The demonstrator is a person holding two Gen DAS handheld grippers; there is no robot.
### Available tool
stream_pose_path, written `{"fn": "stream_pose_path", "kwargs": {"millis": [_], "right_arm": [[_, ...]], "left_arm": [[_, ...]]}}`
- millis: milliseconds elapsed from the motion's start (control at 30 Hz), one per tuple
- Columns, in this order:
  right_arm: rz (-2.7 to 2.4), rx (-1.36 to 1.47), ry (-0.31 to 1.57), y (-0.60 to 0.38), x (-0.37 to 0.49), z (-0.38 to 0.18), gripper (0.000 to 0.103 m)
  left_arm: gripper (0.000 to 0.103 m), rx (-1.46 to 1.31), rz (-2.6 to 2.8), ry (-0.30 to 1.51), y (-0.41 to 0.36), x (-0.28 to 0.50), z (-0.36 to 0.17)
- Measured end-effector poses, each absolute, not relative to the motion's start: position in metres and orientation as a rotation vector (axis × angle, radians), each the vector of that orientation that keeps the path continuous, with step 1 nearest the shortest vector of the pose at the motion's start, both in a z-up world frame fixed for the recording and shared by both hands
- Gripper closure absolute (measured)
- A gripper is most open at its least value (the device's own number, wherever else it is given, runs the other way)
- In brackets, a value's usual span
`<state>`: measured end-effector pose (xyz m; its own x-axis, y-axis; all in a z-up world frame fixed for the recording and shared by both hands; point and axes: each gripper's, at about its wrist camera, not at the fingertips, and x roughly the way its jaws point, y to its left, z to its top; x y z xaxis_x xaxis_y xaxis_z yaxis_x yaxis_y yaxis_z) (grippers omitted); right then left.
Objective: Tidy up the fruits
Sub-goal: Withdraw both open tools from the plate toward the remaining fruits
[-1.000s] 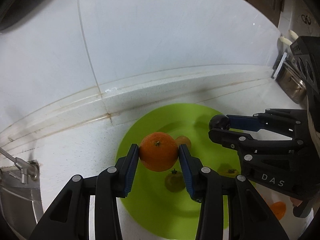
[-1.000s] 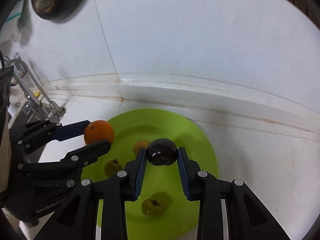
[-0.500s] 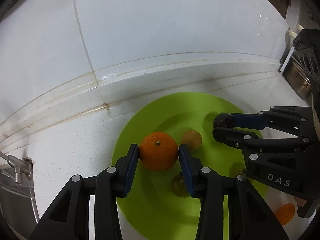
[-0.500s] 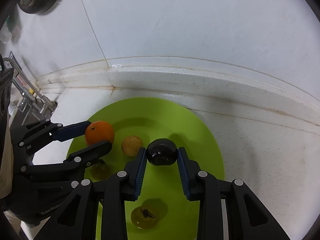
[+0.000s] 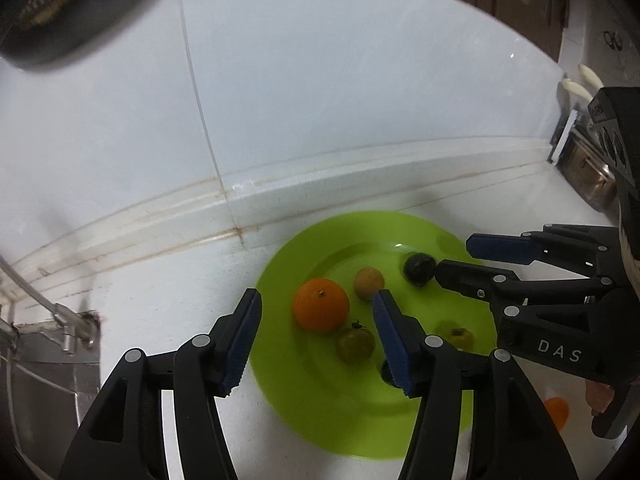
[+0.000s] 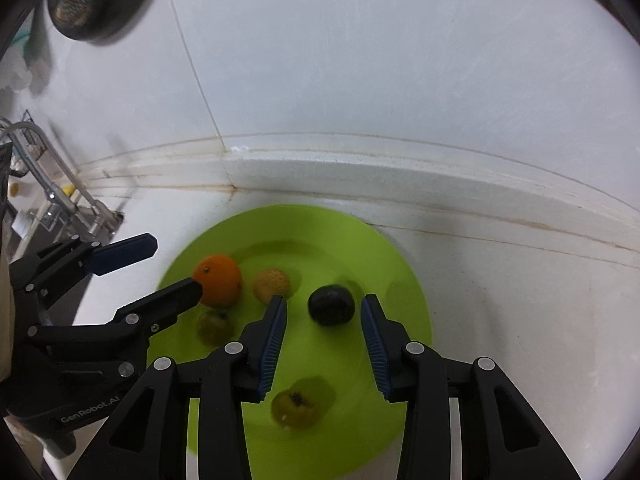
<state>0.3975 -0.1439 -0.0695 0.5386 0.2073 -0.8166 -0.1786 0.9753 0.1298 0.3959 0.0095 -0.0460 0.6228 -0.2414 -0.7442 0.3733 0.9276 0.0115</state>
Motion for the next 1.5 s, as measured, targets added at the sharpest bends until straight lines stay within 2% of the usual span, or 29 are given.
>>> {"fn": "stream_pose_path", "kwargs": {"millis": [100, 233, 833, 1100, 1500], "right_arm": [[0.234, 0.044, 0.946, -0.143, 0.384, -0.057, 0.063], [0.238, 0.045, 0.895, -0.143, 0.362, -0.039, 0.055], [0.183, -0.05, 0.675, -0.142, 0.247, 0.018, 0.055], [0.166, -0.04, 0.666, -0.142, 0.206, 0.016, 0.055], [0.146, -0.036, 0.714, -0.145, 0.169, -0.007, 0.055]], "left_arm": [[0.043, 0.17, -0.359, 0.791, 0.012, 0.382, -0.032], [0.04, 0.152, -0.383, 0.756, 0.019, 0.362, -0.016], [0.03, 0.171, -0.441, 0.62, 0.023, 0.253, 0.019], [0.025, 0.213, -0.44, 0.571, 0.019, 0.214, 0.017], [0.025, 0.258, -0.488, 0.547, 0.014, 0.182, -0.006]]}}
